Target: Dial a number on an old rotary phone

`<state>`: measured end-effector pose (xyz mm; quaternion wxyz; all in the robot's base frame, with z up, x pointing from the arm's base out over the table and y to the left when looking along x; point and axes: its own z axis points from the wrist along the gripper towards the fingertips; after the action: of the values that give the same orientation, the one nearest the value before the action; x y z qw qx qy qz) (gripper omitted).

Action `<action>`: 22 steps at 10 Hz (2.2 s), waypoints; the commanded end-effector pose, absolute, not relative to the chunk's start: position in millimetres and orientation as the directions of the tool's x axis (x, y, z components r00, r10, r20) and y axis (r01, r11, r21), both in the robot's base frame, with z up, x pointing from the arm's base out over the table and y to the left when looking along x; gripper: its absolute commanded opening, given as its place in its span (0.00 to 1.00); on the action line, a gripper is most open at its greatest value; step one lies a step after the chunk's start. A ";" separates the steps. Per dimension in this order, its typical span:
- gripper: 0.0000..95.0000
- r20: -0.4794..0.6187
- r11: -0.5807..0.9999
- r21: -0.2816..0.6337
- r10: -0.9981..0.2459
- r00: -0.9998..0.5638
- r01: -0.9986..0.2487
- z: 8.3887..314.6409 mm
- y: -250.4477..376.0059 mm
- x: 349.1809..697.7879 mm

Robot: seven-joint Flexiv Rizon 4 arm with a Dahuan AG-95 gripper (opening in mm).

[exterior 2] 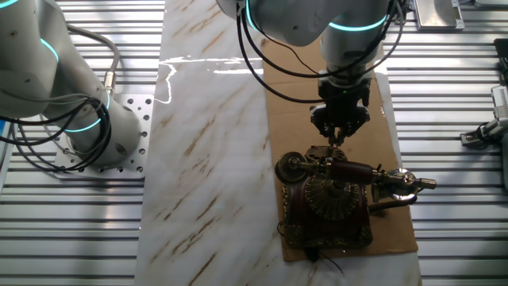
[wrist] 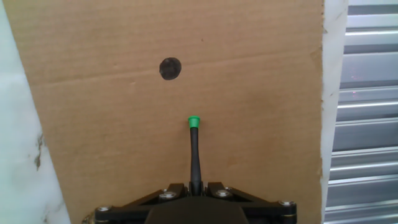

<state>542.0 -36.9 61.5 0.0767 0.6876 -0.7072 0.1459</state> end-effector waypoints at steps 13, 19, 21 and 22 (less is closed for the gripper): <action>0.00 0.309 0.006 -0.095 -0.950 -0.035 -0.995 60.0 -37.9 542.5; 0.20 0.311 0.008 -0.095 -0.950 -0.037 -0.995 60.3 -37.8 542.3; 0.20 0.311 0.009 -0.096 -0.950 -0.038 -0.995 60.4 -37.7 542.3; 0.20 0.309 0.014 -0.097 -0.950 -0.043 -0.995 61.0 -37.5 542.1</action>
<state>542.9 -37.4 61.2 0.0773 0.6869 -0.7079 0.1451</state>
